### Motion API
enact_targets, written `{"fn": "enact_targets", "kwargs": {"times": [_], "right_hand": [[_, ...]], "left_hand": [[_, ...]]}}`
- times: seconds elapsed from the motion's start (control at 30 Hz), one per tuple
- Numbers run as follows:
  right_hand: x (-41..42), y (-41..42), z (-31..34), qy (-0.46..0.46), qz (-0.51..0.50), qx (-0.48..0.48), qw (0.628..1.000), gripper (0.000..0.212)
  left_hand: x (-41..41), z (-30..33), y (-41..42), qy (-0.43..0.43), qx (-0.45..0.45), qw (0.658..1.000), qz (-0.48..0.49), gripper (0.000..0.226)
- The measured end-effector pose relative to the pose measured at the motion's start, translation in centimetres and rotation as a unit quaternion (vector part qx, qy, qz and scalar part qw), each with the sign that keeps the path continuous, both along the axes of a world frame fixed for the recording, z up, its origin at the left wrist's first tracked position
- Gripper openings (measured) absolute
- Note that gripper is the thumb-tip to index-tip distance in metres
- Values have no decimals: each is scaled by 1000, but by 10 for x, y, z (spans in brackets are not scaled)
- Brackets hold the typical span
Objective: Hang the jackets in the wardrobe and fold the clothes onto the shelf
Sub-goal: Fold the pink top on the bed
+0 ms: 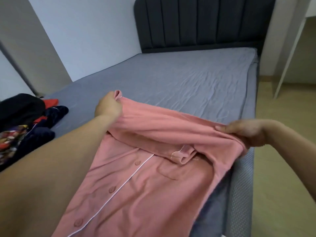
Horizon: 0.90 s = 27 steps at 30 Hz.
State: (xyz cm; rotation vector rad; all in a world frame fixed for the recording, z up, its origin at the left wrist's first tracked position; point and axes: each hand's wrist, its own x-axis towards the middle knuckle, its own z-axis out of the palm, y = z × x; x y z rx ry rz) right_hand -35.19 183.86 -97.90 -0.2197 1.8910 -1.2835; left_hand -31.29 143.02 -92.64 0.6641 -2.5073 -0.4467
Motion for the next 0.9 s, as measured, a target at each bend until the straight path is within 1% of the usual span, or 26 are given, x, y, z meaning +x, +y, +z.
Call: {"fn": "enact_targets", "kwargs": {"times": [0.03, 0.07, 0.1, 0.17, 0.23, 0.27, 0.3, 0.33, 0.37, 0.4, 0.43, 0.47, 0.5, 0.53, 0.57, 0.6, 0.63, 0.67, 0.7, 0.73, 0.77, 0.8, 0.83, 0.87, 0.9], "right_hand": [[0, 0, -3, 0, 34, 70, 997, 78], [-2, -2, -7, 14, 57, 127, 990, 83], [-3, -7, -8, 41, 71, 169, 982, 78], [-9, -13, -8, 104, 75, 217, 968, 59], [-14, -13, -4, 171, 62, 247, 952, 53], [-16, -11, -5, 187, 47, 235, 953, 55], [-18, -7, -7, 171, 24, 196, 965, 59], [-19, -5, -9, 128, -11, 138, 982, 64], [-18, -3, -13, 88, -32, 98, 991, 69], [-17, -4, -18, 82, -38, 100, 991, 70], [-20, -5, -24, 129, -24, 173, 976, 70], [-22, -8, -29, 199, 7, 265, 943, 67], [-24, -13, -34, 275, 36, 336, 900, 63], [-25, -17, -38, 322, 50, 366, 872, 59], [-26, -20, -41, 343, 50, 368, 863, 55], [-27, -20, -42, 357, 43, 361, 861, 54], [-26, -19, -44, 362, 37, 351, 863, 54], [-26, -14, -46, 364, 23, 336, 868, 54], [-26, -9, -47, 363, 5, 318, 876, 53], [-26, -4, -47, 362, -12, 298, 883, 52], [-25, 0, -47, 360, -30, 273, 892, 51], [-24, 3, -47, 356, -47, 241, 901, 49], [-21, 4, -45, 352, -59, 210, 910, 47], [-19, 5, -44, 352, -72, 186, 915, 48], [-18, 4, -42, 349, -90, 169, 917, 49]], "left_hand": [[-7, 2, 0, -8, -8, 1000, -3, 27], [-15, 3, 0, -26, -16, 1000, -7, 27], [-22, 3, 0, -49, -26, 998, -10, 28], [-36, -5, 0, -100, -49, 994, 3, 29], [-46, -21, -3, -145, -87, 985, 27, 32], [-51, -31, -4, -166, -100, 981, 32, 32], [-55, -40, -6, -186, -104, 976, 34, 32], [-60, -50, -8, -204, -101, 973, 38, 32], [-65, -58, -10, -218, -95, 970, 46, 32], [-69, -65, -9, -223, -94, 968, 61, 34], [-72, -71, -7, -219, -107, 967, 74, 34], [-74, -76, -1, -209, -135, 965, 80, 34], [-75, -78, 7, -195, -177, 962, 78, 34], [-73, -80, 19, -171, -223, 957, 66, 33], [-68, -80, 34, -122, -262, 957, 37, 34], [-60, -82, 51, -52, -272, 961, -14, 34], [-46, -84, 71, 19, -242, 965, -101, 33], [-26, -84, 94, 64, -166, 958, -226, 31], [-1, -86, 119, 64, -78, 926, -364, 29], [27, -89, 141, 27, -33, 880, -472, 31], [53, -94, 161, -14, -49, 839, -541, 35], [72, -102, 177, -35, -114, 809, -576, 39], [84, -109, 189, -35, -198, 784, -587, 39], [92, -113, 199, -29, -273, 771, -575, 34], [95, -111, 205, -23, -323, 764, -558, 26]]}}
